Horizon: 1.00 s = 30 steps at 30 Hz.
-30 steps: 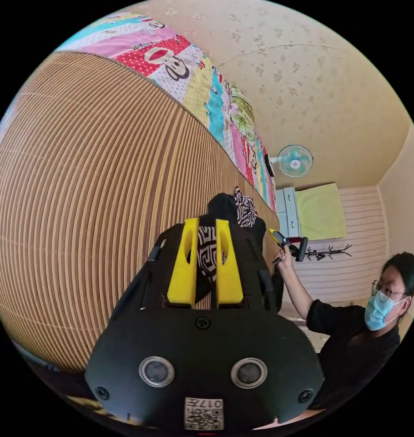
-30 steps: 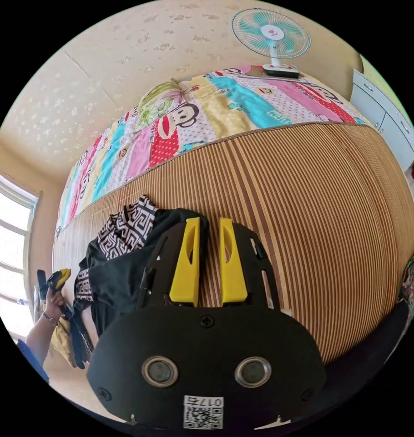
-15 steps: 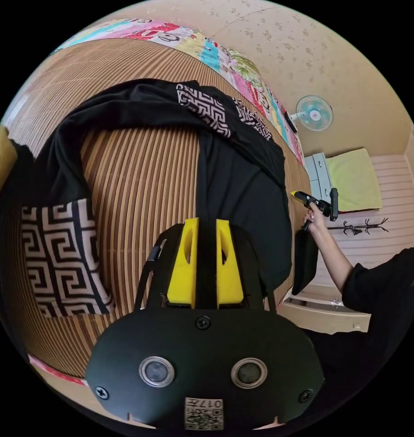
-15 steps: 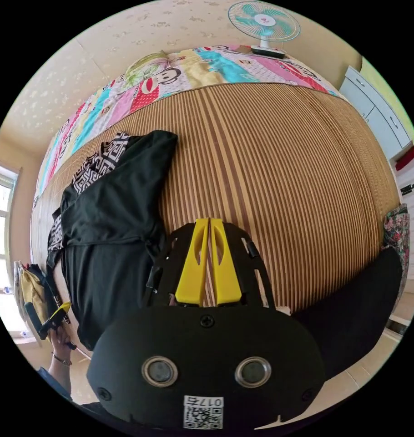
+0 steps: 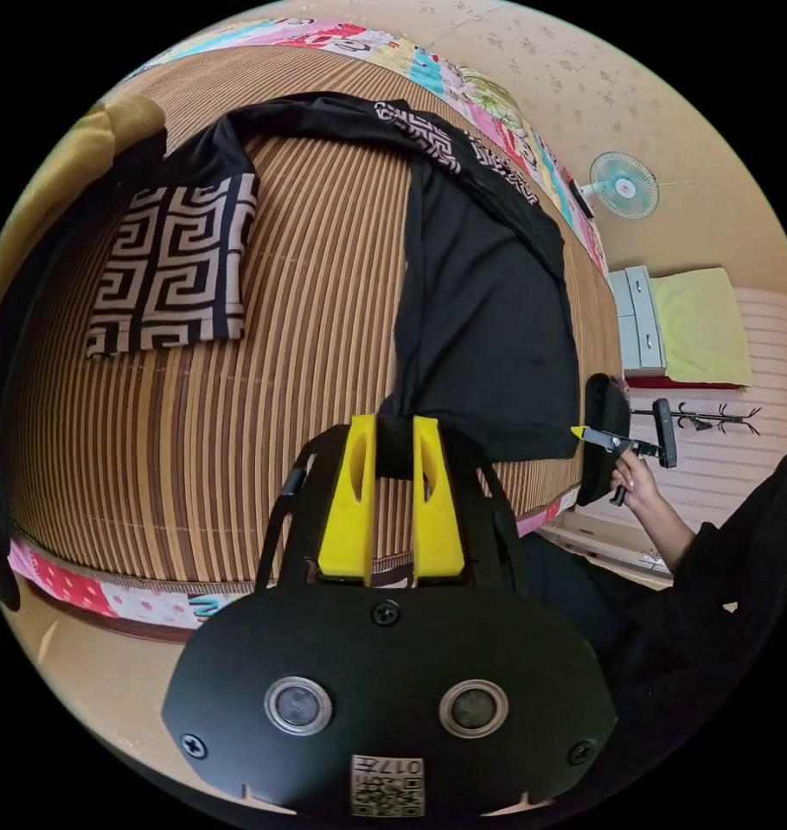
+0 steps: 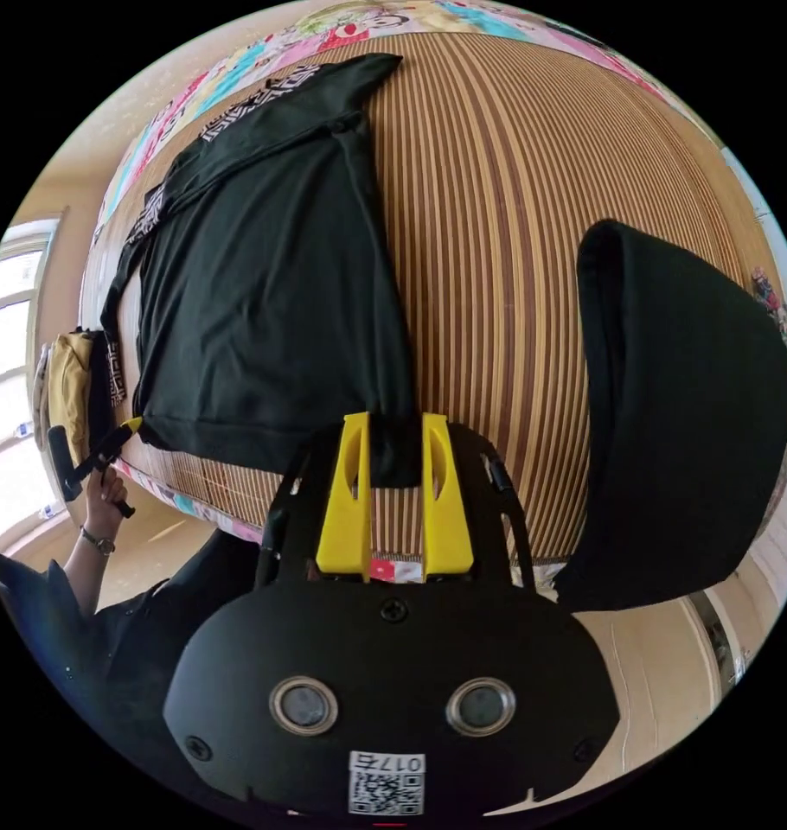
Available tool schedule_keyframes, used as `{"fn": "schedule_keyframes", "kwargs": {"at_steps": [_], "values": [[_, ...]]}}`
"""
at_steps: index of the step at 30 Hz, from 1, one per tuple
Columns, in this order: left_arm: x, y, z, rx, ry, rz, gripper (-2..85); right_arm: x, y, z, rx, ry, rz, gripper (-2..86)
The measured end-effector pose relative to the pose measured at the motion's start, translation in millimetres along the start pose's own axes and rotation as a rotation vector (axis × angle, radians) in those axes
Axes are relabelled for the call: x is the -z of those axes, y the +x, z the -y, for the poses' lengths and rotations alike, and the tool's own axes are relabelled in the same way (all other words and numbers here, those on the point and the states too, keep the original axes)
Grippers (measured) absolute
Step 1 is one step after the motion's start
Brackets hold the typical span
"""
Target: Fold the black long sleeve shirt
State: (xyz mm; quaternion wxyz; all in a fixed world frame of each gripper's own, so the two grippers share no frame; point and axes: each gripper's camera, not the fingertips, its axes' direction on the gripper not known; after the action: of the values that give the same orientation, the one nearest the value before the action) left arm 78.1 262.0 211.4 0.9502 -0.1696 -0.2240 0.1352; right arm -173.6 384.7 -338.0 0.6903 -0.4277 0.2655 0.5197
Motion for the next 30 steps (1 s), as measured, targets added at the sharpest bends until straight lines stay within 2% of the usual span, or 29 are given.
{"fn": "schedule_keyframes", "kwargs": {"at_steps": [4, 7, 10, 12, 13, 15, 18, 20, 25, 30], "values": [[-3.3, 1.8, -19.5, 0.044, -0.048, -0.084, 3.8, 7.1, 13.3, -14.1, -0.009, -0.021, 0.012, 5.9], [-11.0, 16.6, -33.4, 0.005, -0.101, -0.084, 4.2, 10.8, 13.9, -23.3, 0.033, -0.029, -0.123, 5.9], [21.9, 22.6, -40.0, 0.016, 0.052, -0.071, 5.5, 17.4, 5.9, -27.3, 0.029, -0.026, -0.147, 7.1], [70.0, 13.4, -42.7, 0.094, 0.257, 0.018, 7.4, 28.8, -4.7, -31.9, 0.028, 0.024, -0.181, 7.3], [81.1, 10.6, -42.6, 0.111, 0.299, 0.05, 7.8, 36.5, -12.1, -34.6, 0.009, 0.055, -0.195, 7.3], [111.9, 3.7, -38.2, 0.127, 0.417, 0.226, 8.4, 49.2, -26.9, -39.0, -0.015, 0.122, -0.176, 7.2], [110.1, -10.7, -25.7, 0.156, 0.392, 0.4, 8.6, 59.2, -69.1, -42.0, 0.048, 0.198, -0.125, 7.0], [97.3, -21.6, -23.0, 0.177, 0.35, 0.426, 8.6, 53.3, -108.3, -40.6, 0.12, 0.201, -0.125, 7.1], [73.5, -47.0, -26.8, 0.204, 0.291, 0.348, 7.7, 38.5, -169.2, -42.0, 0.21, 0.214, -0.064, 7.4], [97.3, -45.2, -45.7, 0.147, 0.299, 0.226, 1.5, 35.7, -216.9, -49.0, 0.341, 0.261, 0.006, 7.7]]}}
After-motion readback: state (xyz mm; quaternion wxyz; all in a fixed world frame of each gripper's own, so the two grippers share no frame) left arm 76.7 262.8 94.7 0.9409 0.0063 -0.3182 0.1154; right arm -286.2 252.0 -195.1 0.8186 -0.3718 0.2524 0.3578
